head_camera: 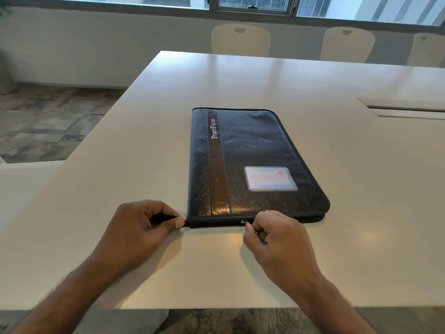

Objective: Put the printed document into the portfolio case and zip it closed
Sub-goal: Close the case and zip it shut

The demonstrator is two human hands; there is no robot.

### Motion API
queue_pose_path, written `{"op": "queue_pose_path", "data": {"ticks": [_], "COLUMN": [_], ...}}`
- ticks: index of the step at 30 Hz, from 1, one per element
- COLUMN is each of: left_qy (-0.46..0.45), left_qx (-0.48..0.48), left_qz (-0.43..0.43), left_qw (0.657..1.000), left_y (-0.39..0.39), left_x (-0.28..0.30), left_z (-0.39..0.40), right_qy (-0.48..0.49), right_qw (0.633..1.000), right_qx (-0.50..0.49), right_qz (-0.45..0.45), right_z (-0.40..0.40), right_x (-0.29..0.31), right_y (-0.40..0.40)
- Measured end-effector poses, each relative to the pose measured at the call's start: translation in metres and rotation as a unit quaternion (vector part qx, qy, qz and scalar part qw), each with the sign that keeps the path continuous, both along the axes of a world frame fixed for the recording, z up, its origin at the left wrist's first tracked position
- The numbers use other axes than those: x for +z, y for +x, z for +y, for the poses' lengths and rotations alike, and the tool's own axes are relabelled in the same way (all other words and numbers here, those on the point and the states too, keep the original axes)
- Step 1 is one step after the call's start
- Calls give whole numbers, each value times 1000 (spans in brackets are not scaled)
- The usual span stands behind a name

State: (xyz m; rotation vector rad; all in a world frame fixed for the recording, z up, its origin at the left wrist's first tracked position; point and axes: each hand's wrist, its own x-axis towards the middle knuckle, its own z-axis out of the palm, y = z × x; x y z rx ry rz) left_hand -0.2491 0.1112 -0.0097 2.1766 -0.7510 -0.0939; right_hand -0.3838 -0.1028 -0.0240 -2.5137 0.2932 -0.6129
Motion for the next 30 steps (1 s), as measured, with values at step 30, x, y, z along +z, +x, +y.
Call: {"op": "queue_pose_path", "data": {"ticks": [30], "left_qy": [49], "left_qx": [-133], "left_qz": [-421], "left_qw": [896], "left_y": [-7], "left_x": [-17], "left_z": [-65], "right_qy": [5], "right_qw": [998], "right_qx": [12], "right_qz": [-55], "right_z": [16], "right_x": [-1], "right_y": [5]}}
